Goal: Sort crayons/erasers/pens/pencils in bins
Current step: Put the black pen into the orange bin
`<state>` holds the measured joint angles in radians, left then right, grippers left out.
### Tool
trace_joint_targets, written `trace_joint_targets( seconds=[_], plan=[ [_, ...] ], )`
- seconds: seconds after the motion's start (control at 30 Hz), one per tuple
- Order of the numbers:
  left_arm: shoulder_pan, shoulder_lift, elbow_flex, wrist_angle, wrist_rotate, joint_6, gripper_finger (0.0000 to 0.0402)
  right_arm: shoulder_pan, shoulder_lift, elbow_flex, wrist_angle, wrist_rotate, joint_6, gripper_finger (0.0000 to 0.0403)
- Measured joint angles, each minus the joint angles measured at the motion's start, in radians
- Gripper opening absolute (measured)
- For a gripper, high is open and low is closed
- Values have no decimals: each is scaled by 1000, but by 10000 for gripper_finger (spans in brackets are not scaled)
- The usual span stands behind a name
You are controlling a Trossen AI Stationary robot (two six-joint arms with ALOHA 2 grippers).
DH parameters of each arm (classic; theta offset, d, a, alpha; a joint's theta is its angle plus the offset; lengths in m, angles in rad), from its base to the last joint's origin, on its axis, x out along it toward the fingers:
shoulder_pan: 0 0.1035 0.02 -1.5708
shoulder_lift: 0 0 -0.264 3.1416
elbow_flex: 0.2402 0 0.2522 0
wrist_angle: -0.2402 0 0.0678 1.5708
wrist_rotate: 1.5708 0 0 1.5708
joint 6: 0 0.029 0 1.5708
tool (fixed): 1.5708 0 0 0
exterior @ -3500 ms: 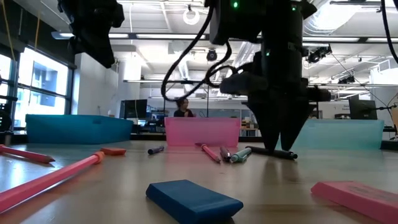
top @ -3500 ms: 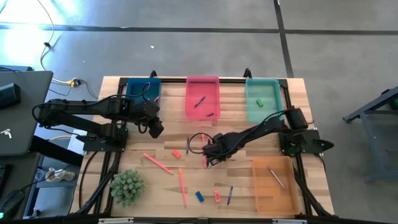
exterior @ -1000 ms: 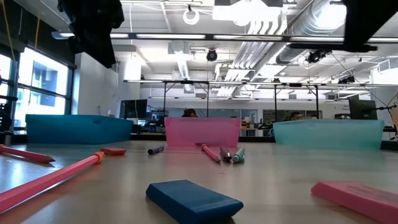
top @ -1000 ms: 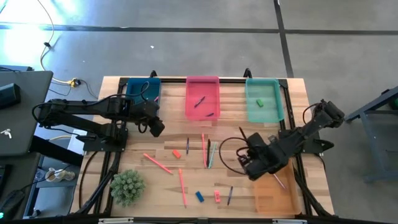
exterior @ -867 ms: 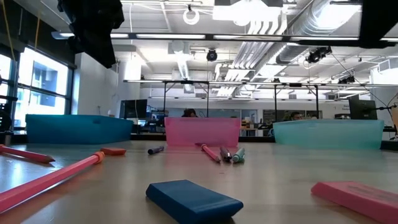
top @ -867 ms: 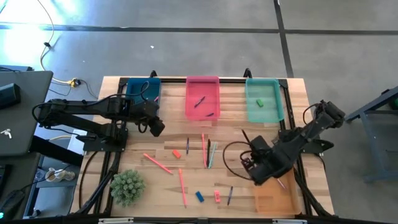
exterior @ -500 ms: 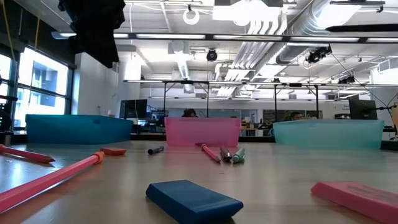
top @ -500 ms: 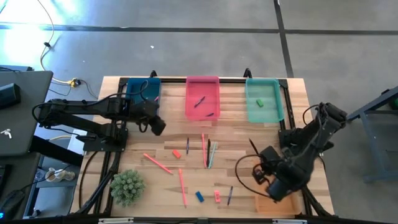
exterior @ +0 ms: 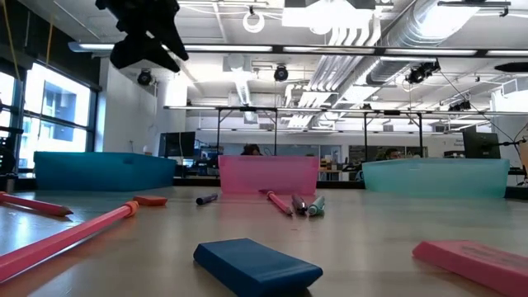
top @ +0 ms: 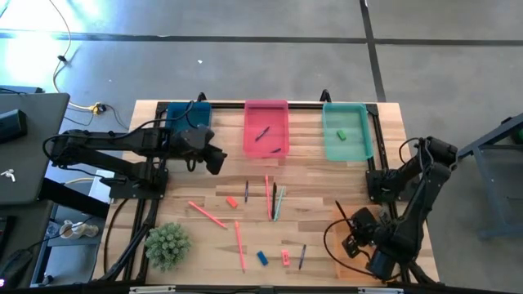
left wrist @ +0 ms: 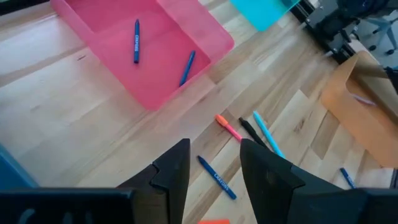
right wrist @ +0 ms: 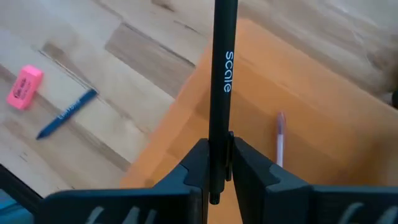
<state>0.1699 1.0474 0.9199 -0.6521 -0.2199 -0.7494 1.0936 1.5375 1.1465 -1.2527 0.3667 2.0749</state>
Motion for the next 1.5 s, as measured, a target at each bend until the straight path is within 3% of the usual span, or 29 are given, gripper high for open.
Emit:
trace_joint_targets(
  seconds=[0.17, 0.33, 0.63, 0.97, 1.5],
  plan=[
    [0, 35, 0, 5, 12, -18, 129, 54, 0, -40, 66, -27, 55, 35],
    [0, 109, 0, 27, 70, -17, 129, 97, 0, -110, 242, -110, 63, 35],
    [-26, 226, 0, 148, 134, -19, 129, 110, -1, -255, 427, -220, 52, 35],
    [-64, 253, 4, 154, 132, -81, 129, 58, 0, -280, 418, -317, 38, 35],
    [-92, 253, 122, 91, 103, -88, 129, 59, 0, -279, 412, -420, 22, 42]
  ],
)
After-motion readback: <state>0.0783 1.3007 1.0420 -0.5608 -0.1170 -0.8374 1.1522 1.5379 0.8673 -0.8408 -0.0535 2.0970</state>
